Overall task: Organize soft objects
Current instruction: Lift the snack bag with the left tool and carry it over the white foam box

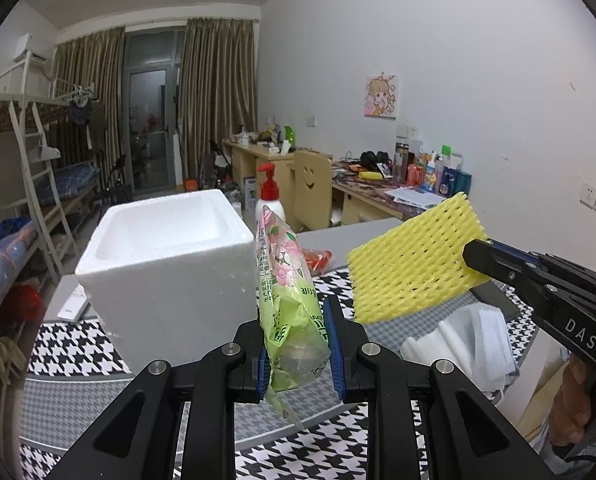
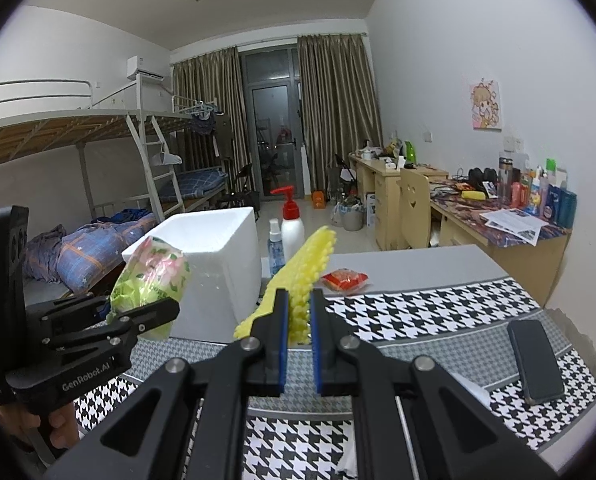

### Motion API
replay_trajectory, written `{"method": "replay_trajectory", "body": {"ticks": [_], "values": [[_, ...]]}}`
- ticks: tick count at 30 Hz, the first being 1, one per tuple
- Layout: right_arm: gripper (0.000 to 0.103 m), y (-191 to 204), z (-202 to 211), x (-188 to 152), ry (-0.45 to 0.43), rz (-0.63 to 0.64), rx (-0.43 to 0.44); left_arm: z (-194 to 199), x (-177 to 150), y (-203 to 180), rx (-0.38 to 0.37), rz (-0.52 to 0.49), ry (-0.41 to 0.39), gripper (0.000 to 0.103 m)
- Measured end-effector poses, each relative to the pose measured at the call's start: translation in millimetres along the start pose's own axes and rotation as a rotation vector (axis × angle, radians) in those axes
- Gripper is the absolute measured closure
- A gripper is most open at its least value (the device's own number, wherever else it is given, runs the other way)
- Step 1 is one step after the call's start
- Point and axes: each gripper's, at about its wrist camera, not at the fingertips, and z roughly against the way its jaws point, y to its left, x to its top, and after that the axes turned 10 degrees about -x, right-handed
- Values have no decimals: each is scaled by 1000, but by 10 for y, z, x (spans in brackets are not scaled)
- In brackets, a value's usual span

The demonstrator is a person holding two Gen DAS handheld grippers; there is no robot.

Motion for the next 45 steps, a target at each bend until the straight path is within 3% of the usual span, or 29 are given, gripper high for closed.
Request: {"method": "replay_trajectory", "body": {"ticks": [26, 45], "values": [[90, 243, -160, 419, -61, 42, 9, -13, 454, 158, 54, -24, -58, 78], [90, 392, -384, 663, -80, 45, 6, -169, 715, 490, 126, -10, -75, 78]]}}
